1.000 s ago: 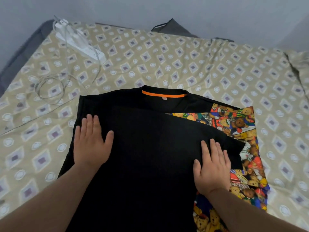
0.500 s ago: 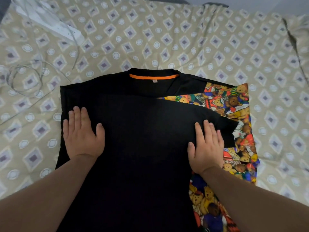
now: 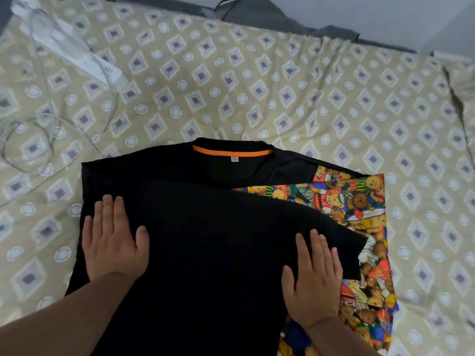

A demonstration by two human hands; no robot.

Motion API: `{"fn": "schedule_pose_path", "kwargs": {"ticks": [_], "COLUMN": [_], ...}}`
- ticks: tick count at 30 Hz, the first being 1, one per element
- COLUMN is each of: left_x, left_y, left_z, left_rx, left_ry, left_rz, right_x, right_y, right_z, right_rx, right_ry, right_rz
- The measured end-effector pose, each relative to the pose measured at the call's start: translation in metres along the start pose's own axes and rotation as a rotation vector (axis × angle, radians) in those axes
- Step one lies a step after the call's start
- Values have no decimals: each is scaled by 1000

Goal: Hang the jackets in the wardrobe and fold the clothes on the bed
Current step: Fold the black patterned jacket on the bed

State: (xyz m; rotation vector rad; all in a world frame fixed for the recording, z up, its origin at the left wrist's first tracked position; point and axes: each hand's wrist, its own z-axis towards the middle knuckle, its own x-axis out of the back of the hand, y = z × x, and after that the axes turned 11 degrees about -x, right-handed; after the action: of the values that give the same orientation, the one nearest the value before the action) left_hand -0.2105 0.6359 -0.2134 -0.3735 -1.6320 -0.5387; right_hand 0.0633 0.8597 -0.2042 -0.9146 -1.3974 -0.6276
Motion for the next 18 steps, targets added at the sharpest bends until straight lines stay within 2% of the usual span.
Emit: {"fn": "schedule_pose_path", "kwargs": {"ticks": [8, 11, 12, 16, 18], "left_x": [-5, -7, -6, 0, 15], "left_y": [-5, -5, -5, -3, 0], "left_z": [-1, -1, 0, -5, -2], "left_rx": [-35, -33, -32, -49, -42], "left_ry": [45, 50, 57, 64, 52], "left_rz": [-4, -27, -35, -44, -62], "right_x": [12, 30, 37, 62, 62], "right_y": [-1, -2, -3, -10, -18], "right_z": [16, 64, 86, 170, 191], "right_rx": [48, 164, 157, 6, 13], "right_ry": [93, 121, 73, -382, -469], "right_rz": [90, 58, 24, -176, -264]}}
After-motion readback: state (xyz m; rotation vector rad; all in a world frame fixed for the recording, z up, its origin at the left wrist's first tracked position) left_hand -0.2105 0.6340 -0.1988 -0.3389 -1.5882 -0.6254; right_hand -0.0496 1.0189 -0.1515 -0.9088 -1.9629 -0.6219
